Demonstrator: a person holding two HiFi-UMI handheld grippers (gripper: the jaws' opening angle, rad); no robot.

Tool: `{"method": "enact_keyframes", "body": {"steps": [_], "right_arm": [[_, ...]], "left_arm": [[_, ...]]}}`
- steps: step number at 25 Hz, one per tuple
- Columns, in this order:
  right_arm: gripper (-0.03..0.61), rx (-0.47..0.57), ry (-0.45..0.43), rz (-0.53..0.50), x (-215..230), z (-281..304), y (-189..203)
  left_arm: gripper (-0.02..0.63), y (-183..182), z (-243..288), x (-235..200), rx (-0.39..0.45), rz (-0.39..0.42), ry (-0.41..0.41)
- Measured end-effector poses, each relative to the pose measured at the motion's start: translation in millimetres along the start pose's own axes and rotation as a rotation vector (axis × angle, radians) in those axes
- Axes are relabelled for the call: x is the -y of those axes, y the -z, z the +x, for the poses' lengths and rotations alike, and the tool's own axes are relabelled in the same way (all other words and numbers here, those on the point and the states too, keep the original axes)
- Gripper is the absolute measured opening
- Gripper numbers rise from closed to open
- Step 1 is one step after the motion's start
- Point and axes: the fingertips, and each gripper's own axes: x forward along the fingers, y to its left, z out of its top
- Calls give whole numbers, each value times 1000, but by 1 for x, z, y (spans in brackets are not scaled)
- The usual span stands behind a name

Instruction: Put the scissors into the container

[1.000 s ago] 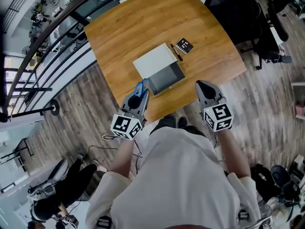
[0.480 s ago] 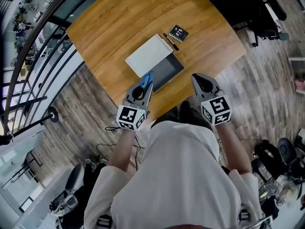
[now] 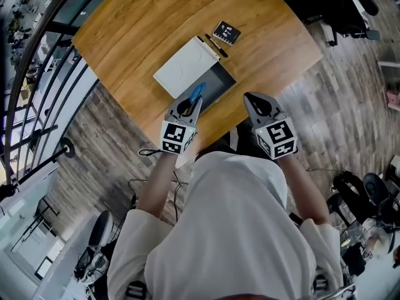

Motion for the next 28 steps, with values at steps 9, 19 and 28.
{"method": "enact_keyframes", "body": {"steps": [9, 19, 28], "right_arm": [[3, -68, -54, 1, 23, 21, 20], [3, -117, -74, 23, 39, 33, 35], [3, -140, -86, 32, 48, 37, 45]], "left_arm": [[32, 53, 60, -1, -181, 7, -5], [32, 106, 110, -6, -359, 40, -20], [34, 136, 134, -10, -488, 36, 8]]}}
